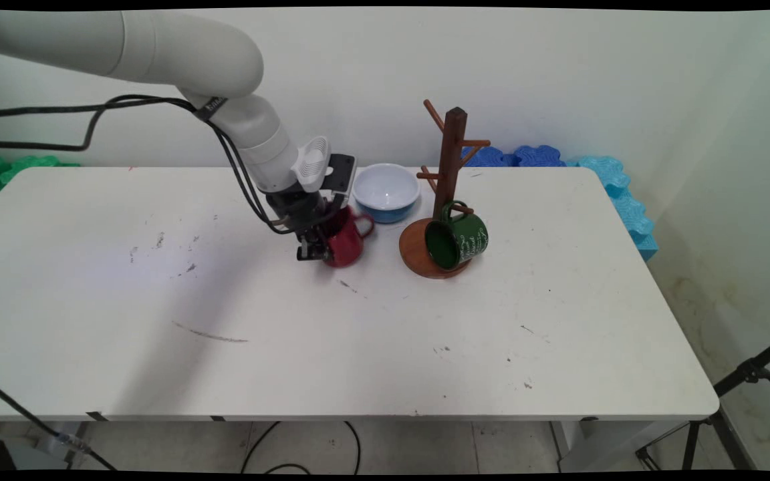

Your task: Place the picked object on the table

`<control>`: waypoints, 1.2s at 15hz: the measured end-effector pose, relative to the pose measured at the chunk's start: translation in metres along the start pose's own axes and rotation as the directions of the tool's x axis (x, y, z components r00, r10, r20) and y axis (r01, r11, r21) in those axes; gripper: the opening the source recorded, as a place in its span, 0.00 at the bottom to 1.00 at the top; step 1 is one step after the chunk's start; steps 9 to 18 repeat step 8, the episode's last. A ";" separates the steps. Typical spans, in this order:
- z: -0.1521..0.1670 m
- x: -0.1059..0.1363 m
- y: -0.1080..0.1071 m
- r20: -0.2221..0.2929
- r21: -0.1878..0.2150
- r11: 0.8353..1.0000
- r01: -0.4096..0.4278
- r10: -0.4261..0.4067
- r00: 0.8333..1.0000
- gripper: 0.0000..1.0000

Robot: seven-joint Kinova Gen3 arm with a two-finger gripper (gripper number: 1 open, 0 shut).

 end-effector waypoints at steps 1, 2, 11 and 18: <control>0.001 0.001 -0.001 0.000 0.002 1.000 0.000 0.000 1.000 1.00; 0.002 0.001 -0.003 0.000 0.005 1.000 -0.002 0.002 1.000 1.00; 0.002 0.007 -0.006 -0.019 0.013 1.000 -0.011 0.012 1.000 1.00; 0.002 0.007 -0.006 -0.019 0.013 1.000 -0.011 0.012 1.000 1.00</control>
